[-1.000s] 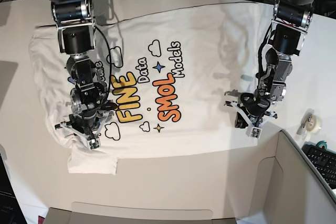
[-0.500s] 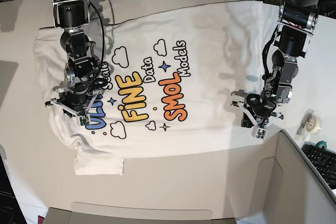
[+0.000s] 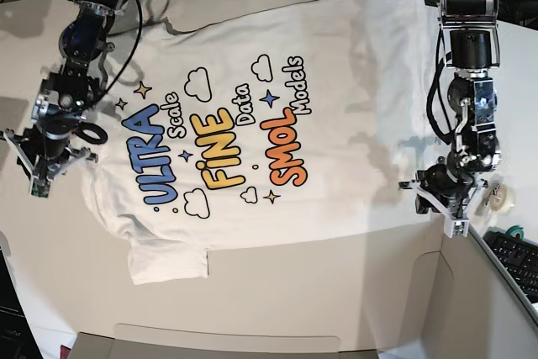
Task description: Layout the t-shirt on the table in an organized manner, then fold the t-shirt properly
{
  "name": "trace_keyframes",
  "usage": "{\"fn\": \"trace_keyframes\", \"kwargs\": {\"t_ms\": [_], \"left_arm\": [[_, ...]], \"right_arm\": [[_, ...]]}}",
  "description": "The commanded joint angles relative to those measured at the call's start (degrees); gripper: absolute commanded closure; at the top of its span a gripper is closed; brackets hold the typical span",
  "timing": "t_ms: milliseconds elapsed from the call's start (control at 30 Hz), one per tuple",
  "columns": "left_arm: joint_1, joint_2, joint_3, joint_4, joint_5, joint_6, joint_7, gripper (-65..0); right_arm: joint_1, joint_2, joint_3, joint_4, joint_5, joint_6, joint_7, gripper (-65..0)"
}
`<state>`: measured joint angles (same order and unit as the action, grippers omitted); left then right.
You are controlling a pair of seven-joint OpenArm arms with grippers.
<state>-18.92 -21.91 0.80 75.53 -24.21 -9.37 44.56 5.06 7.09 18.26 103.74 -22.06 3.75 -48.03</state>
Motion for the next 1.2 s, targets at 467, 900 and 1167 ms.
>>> {"fn": "trace_keyframes", "kwargs": {"t_ms": [467, 900, 1167], "left_arm": [[17.11, 1.74, -0.93, 35.81, -0.01, -0.52, 15.97, -19.2], [18.96, 1.91, -0.84, 35.81, -0.1, -0.52, 16.24, -19.2], [19.49, 1.82, -0.84, 35.81, -0.01, -0.52, 16.32, -19.2]], "right_arm": [[-29.46, -5.29, 30.66, 7.77, 50.15, 13.17, -2.83, -13.4], [-31.57, -3.18, 31.19, -2.16, 72.13, 13.17, -2.74, -13.7], [-31.92, -3.09, 31.1, -2.95, 80.13, 14.84, -2.74, -13.9]]}}
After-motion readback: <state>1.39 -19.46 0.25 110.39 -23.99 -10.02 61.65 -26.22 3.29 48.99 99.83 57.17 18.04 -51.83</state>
